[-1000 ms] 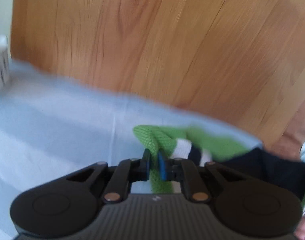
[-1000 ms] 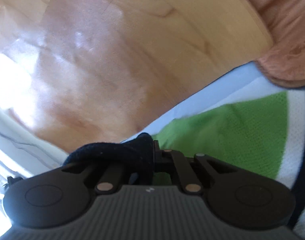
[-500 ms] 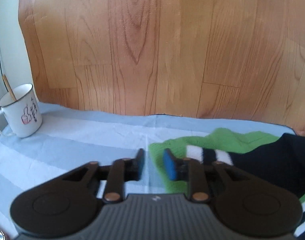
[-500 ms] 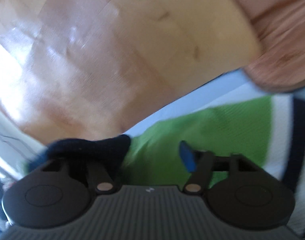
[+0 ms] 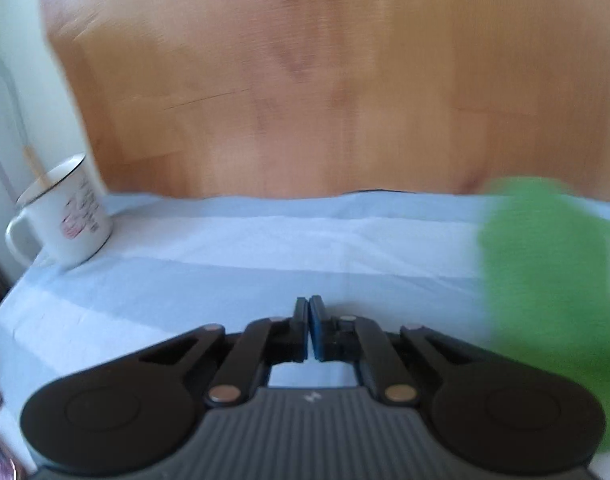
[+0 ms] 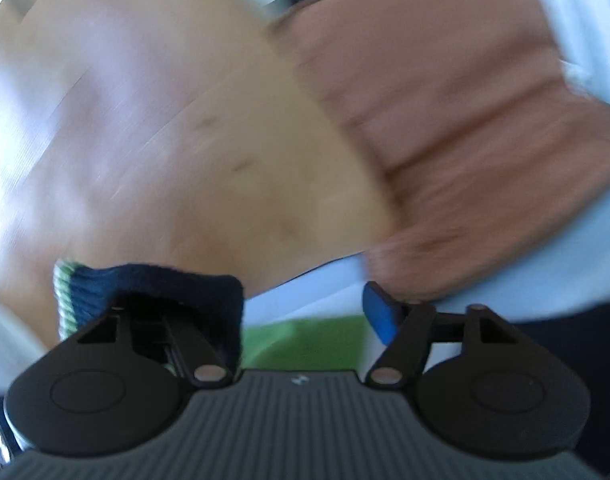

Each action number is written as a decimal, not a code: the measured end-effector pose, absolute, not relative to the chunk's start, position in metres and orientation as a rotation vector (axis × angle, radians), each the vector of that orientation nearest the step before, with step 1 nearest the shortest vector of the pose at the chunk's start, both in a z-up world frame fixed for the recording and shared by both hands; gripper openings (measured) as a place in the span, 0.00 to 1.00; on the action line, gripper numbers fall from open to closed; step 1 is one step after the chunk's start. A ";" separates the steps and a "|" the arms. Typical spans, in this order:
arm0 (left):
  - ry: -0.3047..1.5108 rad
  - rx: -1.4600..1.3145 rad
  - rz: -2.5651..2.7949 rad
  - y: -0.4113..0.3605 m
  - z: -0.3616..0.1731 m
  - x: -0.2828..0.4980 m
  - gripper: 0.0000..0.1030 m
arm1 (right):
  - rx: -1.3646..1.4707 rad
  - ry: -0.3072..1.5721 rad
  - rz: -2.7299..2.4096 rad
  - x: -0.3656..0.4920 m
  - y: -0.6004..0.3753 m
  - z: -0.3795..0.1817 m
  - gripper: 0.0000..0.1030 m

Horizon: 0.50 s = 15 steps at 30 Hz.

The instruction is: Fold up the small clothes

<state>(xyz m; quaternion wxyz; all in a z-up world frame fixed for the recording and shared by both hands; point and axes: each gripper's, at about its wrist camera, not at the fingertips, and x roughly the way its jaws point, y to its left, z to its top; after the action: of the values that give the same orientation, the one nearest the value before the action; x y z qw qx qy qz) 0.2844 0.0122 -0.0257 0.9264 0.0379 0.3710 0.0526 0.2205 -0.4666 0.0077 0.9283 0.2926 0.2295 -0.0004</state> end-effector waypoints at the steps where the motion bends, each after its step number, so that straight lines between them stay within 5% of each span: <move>1: 0.783 0.027 0.092 0.019 -0.022 0.285 0.02 | 0.609 0.480 -0.012 0.216 -0.471 0.005 0.66; 5: 0.816 -0.100 -0.063 0.016 -0.005 0.277 0.09 | 0.553 0.550 0.045 0.212 -0.461 -0.004 0.66; 7: 0.803 -0.074 -0.117 0.002 0.003 0.268 0.32 | 0.548 0.549 0.047 0.212 -0.455 -0.004 0.66; 10: 0.743 0.002 -0.185 -0.025 0.016 0.252 0.45 | 0.686 0.545 0.048 0.213 -0.464 -0.011 0.67; 15: 0.748 0.135 -0.272 -0.074 0.020 0.244 0.47 | 0.719 0.565 0.073 0.210 -0.457 -0.010 0.68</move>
<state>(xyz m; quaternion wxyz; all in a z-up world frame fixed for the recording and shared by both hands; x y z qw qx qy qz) 0.2436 -0.0743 0.0199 0.9197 0.0655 0.3638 -0.1322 0.2102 -0.4570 -0.0096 0.8966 0.3469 0.2728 0.0352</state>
